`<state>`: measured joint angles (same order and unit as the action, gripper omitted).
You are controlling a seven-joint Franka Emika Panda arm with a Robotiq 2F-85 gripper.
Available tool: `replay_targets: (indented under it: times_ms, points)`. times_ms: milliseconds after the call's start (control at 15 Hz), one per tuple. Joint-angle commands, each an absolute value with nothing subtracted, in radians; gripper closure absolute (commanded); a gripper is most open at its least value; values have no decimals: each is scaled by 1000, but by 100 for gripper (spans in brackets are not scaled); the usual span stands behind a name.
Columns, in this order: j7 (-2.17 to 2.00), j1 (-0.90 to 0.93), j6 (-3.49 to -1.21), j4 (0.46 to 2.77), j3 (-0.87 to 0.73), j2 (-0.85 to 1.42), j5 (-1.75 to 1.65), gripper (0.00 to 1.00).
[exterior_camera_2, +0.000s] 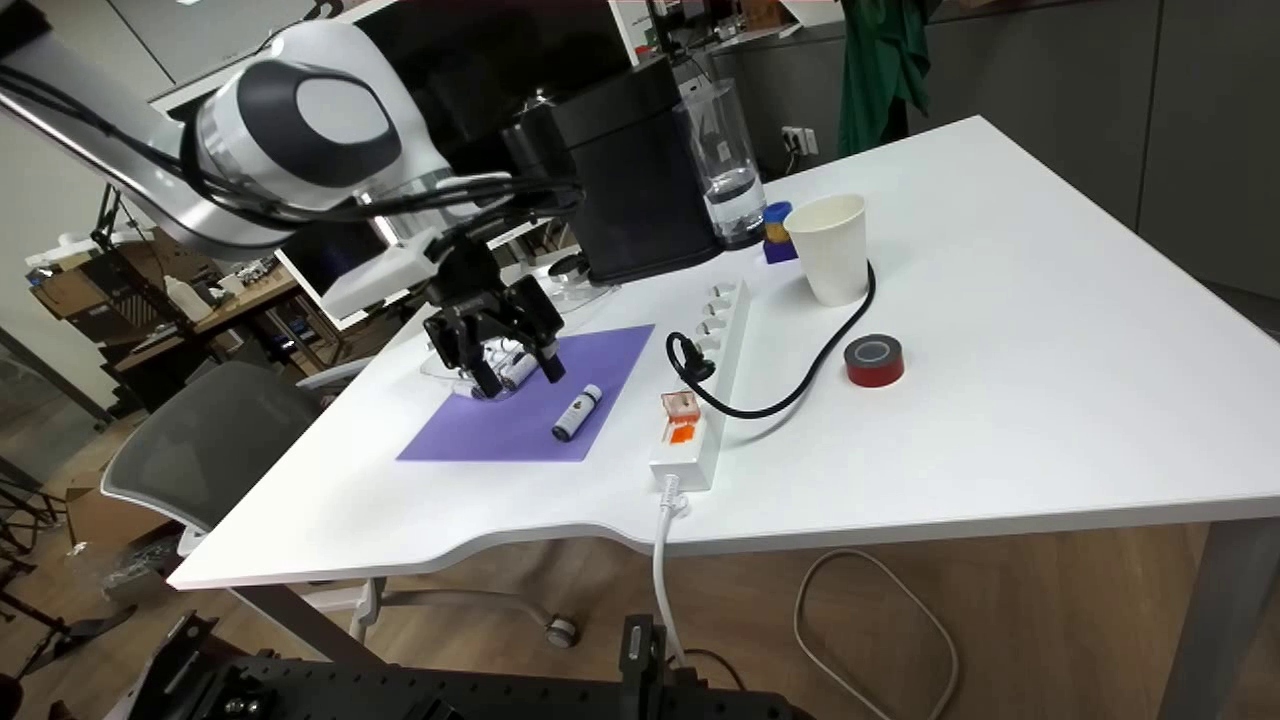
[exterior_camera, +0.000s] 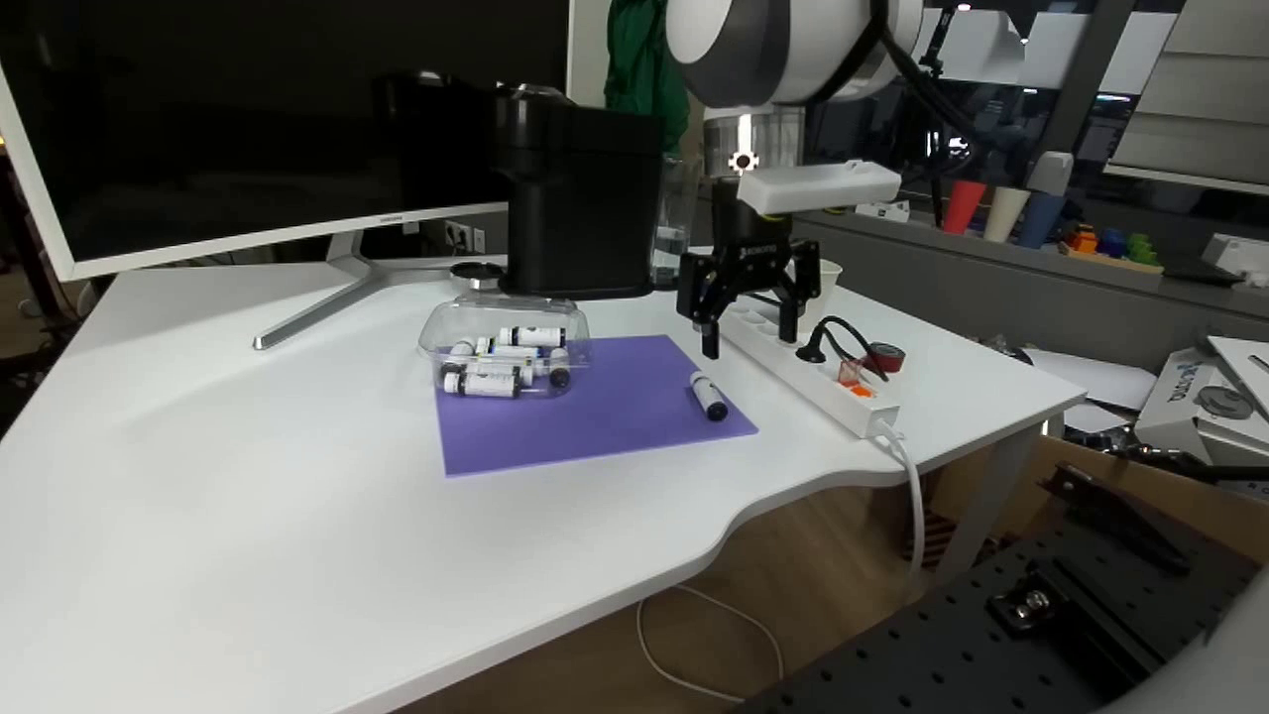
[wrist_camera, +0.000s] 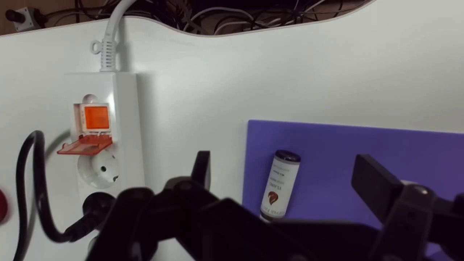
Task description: Pick up the bottle from the table and put it in the container
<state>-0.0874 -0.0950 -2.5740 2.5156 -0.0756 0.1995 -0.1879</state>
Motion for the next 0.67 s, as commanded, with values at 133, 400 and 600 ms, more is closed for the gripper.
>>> replay_targets:
  times_ms: [133, 400, 600]
  points:
    - [-65, -98, -2653, 2470, -96, 367, -111, 0]
    - [-32, -111, -2684, 2434, -78, 431, -36, 0]
    - [-6, -118, -2699, 2411, -66, 450, 3, 0]
